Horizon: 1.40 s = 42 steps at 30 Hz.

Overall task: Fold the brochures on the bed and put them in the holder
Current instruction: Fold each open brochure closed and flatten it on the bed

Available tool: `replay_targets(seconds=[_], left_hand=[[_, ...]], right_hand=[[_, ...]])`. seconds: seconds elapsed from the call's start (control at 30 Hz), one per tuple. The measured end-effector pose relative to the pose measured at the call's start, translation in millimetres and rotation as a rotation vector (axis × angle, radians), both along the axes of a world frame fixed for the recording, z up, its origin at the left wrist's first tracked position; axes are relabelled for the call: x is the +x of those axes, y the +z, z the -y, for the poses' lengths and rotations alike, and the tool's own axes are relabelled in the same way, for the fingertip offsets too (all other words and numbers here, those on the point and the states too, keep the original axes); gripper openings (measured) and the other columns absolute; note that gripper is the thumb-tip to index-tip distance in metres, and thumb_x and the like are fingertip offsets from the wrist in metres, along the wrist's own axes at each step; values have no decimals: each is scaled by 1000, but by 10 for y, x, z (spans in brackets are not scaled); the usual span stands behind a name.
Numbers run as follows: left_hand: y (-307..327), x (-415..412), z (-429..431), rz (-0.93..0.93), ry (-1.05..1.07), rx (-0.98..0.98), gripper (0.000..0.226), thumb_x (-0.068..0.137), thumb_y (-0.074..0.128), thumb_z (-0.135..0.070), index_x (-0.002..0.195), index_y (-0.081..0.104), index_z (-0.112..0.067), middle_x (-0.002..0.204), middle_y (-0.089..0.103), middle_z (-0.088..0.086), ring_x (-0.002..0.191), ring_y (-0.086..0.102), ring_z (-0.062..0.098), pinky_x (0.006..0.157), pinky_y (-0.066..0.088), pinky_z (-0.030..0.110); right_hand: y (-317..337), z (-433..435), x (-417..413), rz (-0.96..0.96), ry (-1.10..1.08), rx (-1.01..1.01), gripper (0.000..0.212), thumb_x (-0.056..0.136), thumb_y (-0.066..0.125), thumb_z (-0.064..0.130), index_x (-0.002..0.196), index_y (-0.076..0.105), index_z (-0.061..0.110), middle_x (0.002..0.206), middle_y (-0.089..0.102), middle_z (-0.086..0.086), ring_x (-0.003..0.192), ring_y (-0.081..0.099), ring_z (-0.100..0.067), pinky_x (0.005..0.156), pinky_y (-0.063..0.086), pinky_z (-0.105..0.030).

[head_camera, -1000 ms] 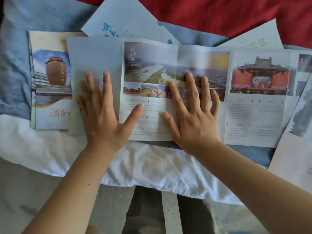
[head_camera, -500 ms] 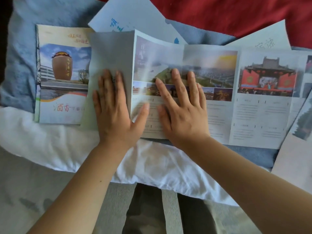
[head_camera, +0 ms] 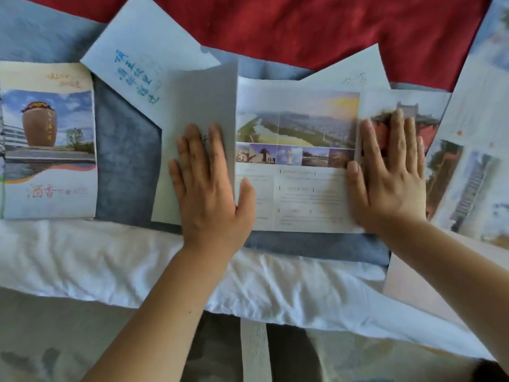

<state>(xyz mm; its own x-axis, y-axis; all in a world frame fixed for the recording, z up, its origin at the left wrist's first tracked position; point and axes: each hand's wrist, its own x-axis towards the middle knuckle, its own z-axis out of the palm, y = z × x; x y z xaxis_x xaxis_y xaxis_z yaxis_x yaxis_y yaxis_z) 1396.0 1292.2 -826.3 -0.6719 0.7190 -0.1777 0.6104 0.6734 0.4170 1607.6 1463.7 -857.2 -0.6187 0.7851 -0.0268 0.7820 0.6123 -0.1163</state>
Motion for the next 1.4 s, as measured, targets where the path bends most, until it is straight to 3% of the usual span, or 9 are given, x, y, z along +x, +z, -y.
replay_targets(seconds=[0.23,0.4,0.67,0.87,1.2,1.4], left_hand=[[93,664,-418,24,-101,-29,84,93,40,-44,165,5,-22,172,-2,14,159,0,35,128,5,53],[58,821,-556,-39,-172,-87,77,100,31,-53,165,13,-16,172,-1,11,160,-2,29,129,5,48],[-6,813,-632,-170,-242,-97,67,104,33,-45,163,23,-13,171,15,8,159,12,27,126,15,49],[-68,913,-730,-218,-379,-168,66,106,26,-45,164,16,-16,172,7,3,160,4,23,128,5,48],[-335,1108,-752,-261,-420,-58,60,107,30,-41,164,18,-26,172,11,-3,159,9,24,127,11,53],[-363,945,-665,-276,-439,-32,58,109,28,-44,164,20,-27,172,13,-3,159,11,24,127,10,52]], right_hand=[[-114,-9,19,-92,-6,50,62,108,28,50,165,21,26,171,10,-20,159,9,-37,128,9,-52],[-110,-25,37,-100,0,26,63,108,27,51,165,19,26,171,8,-19,159,5,-35,129,7,-51],[-133,-31,50,-136,8,41,63,108,29,50,165,21,25,171,10,-20,159,7,-35,128,8,-51],[-132,-28,47,-170,4,31,59,108,30,44,164,26,24,170,13,-22,159,9,-36,128,11,-52],[-70,-61,68,-263,-41,-65,60,103,33,24,160,30,3,168,24,-17,158,17,-32,129,14,-48],[41,0,-45,-158,-27,-103,61,106,34,26,163,24,7,171,16,-13,159,9,-29,130,6,-44]])
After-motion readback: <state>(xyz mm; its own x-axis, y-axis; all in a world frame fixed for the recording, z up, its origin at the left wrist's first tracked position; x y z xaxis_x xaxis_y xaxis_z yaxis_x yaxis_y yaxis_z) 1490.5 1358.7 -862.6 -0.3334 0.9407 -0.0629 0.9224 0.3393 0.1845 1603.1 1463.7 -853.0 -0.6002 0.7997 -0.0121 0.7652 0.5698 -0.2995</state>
